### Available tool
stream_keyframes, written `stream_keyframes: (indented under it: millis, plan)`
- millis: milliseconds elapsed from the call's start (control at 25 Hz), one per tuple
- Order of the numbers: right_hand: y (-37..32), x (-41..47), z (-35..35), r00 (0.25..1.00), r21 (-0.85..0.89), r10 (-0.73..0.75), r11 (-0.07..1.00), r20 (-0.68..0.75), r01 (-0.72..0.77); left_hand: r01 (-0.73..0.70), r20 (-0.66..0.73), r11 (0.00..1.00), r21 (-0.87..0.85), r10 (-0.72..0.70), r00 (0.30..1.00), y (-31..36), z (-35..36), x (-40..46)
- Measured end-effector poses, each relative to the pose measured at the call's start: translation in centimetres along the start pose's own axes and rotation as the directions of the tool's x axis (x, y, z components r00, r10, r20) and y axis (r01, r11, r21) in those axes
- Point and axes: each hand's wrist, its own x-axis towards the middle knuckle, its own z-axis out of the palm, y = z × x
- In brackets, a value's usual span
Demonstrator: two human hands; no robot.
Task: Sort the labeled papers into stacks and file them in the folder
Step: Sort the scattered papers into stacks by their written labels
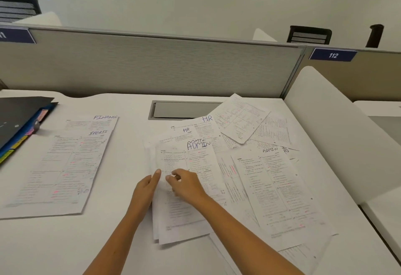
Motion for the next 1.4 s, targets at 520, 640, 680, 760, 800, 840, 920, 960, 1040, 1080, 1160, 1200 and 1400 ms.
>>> stream_keyframes:
  millis: [520, 640, 680, 760, 800, 840, 920, 960, 1040, 1080, 1160, 1200, 1400]
  plan:
    - [9.6, -1.2, -12.0, 0.823, -0.404, 0.426, 0.724, -0.375, -0.559, -0.007, -0.014, 0.998, 0.057, 0.008, 1.000, -1.2, -0.1, 0.7]
    - [10.1, -1.5, -11.5, 0.845, -0.466, 0.353, 0.716, -0.401, -0.520, -0.008, -0.017, 0.999, 0.048, 0.008, 1.000, -1.2, 0.0, 0.7]
    - [10.0, -1.6, -11.5, 0.852, -0.498, 0.317, 0.704, -0.417, -0.506, -0.007, -0.015, 0.999, 0.046, 0.008, 1.000, -1.2, 0.0, 0.7]
    - [9.3, -1.9, -12.1, 0.866, -0.539, 0.214, 0.708, -0.452, -0.456, -0.007, -0.013, 0.999, 0.042, 0.008, 1.000, -1.2, -0.1, 0.6]
    - [8.5, -2.1, -12.4, 0.872, -0.544, 0.164, 0.724, -0.461, -0.424, -0.007, -0.014, 0.999, 0.039, 0.007, 1.000, -1.2, -0.1, 0.6]
    - [7.6, -2.1, -12.6, 0.873, -0.548, 0.103, 0.741, -0.476, -0.387, -0.008, -0.013, 0.999, 0.036, 0.008, 1.000, -1.2, -0.1, 0.7]
    - [5.3, -1.7, -12.1, 0.875, -0.534, -0.003, 0.793, -0.484, -0.292, -0.004, -0.009, 1.000, 0.031, 0.004, 1.000, -1.2, -0.1, 0.7]
    - [4.0, -1.4, -11.4, 0.881, -0.516, -0.055, 0.827, -0.470, -0.224, -0.002, -0.009, 1.000, 0.028, 0.002, 1.000, -1.2, -0.1, 0.8]
    - [1.7, -0.4, -9.4, 0.901, -0.488, -0.157, 0.870, -0.404, -0.067, 0.006, -0.002, 1.000, 0.019, -0.006, 1.000, -1.2, -0.1, 0.7]
    - [0.7, 0.0, -8.2, 0.910, -0.467, -0.198, 0.884, -0.364, 0.005, 0.007, 0.000, 1.000, 0.016, -0.007, 1.000, -1.3, -0.1, 0.6]
    - [-1.1, 0.5, -5.6, 0.921, -0.415, -0.250, 0.903, -0.299, 0.111, 0.000, 0.005, 1.000, 0.016, 0.000, 1.000, -1.2, -0.2, 0.5]
    - [-1.8, 0.7, -4.3, 0.927, -0.401, -0.263, 0.905, -0.268, 0.141, -0.005, 0.011, 1.000, 0.019, 0.005, 1.000, -1.2, -0.3, 0.5]
    - [-2.9, 2.2, 0.7, 0.960, -0.301, -0.198, 0.944, -0.196, 0.133, -0.020, -0.003, 0.997, 0.075, 0.020, 1.000, -0.9, 0.0, 0.5]
